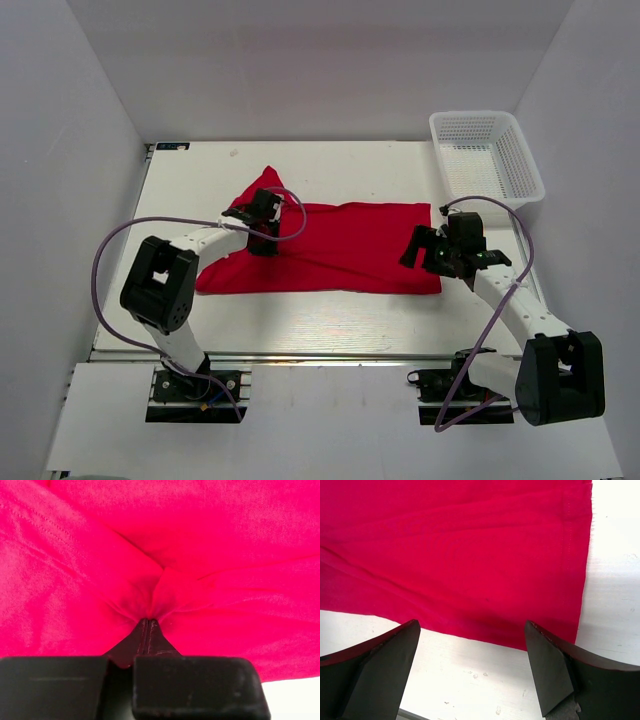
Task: Fold and stack the t-shirts
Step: Fold the flattened tshirt in 1/3 of the way
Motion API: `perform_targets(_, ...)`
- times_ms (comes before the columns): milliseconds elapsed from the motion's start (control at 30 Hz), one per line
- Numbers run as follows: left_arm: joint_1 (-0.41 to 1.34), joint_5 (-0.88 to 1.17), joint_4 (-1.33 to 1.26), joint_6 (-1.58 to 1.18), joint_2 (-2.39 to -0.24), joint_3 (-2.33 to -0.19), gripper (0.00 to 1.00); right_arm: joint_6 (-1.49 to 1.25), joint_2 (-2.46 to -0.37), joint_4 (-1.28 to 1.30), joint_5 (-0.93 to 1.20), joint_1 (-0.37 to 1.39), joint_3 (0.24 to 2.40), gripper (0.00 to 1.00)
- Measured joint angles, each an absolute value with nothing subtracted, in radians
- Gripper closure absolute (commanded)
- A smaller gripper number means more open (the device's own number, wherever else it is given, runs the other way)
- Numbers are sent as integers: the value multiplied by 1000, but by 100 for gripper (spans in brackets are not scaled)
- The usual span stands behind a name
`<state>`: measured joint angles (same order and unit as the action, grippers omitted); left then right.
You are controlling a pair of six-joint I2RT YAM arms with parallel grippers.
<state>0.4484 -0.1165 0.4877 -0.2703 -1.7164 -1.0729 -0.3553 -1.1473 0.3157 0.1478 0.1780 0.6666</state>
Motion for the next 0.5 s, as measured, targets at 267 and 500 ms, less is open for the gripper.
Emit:
perform_targets(267, 451, -150, 492, -242, -1749, -1119, 100, -355, -1147, 316, 134, 178, 667, 10)
perform_targets(500, 451, -118, 455, -92, -1770, -1175, 100, -350, -1147, 316, 135, 178, 667, 10)
